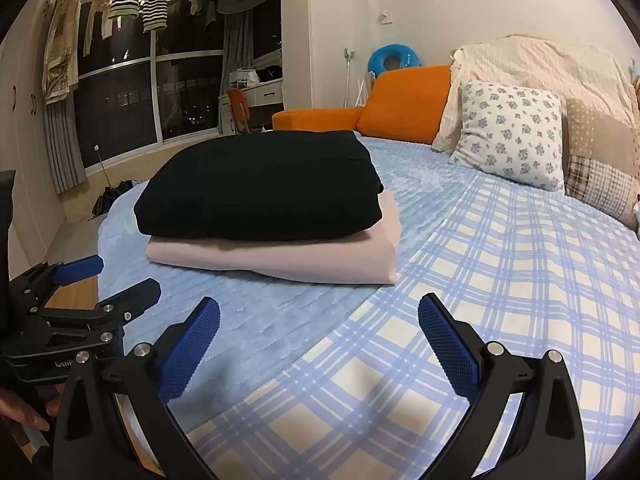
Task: Fold large clothes
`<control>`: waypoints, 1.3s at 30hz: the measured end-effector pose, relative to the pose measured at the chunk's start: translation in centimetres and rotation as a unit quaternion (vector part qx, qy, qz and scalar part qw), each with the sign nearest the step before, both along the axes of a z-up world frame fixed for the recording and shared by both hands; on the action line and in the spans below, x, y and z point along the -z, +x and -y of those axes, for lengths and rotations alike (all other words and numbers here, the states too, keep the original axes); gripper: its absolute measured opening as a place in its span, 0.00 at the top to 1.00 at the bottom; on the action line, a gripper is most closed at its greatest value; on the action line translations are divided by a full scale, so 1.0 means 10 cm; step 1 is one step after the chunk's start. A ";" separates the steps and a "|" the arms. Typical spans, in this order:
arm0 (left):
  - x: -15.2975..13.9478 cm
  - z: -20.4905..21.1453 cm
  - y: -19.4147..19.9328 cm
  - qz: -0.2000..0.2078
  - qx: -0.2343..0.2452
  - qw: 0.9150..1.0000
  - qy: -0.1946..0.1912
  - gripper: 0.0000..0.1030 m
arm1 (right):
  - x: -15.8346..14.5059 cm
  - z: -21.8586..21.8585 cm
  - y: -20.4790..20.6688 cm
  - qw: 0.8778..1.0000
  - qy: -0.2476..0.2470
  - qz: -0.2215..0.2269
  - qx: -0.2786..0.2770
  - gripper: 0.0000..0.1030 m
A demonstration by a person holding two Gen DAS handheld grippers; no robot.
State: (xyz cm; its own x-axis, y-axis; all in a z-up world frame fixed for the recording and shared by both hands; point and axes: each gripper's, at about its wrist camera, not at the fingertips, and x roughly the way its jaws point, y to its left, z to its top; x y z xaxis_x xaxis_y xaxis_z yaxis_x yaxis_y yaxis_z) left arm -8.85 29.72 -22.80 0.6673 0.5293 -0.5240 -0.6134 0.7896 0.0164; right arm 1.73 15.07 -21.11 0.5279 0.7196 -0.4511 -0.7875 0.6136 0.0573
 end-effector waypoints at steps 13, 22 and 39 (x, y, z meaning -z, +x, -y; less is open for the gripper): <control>0.02 0.02 0.03 -0.007 -0.002 1.000 0.012 0.03 | 0.00 0.00 0.00 1.000 0.001 -0.002 0.001 0.05; -0.02 0.01 0.05 -0.001 -0.005 1.000 0.012 0.03 | 0.01 0.01 0.00 1.000 0.006 -0.005 0.001 0.05; -0.06 0.05 -0.01 0.007 -0.009 0.999 0.029 0.03 | 0.00 0.02 0.01 1.000 0.005 -0.006 0.000 0.05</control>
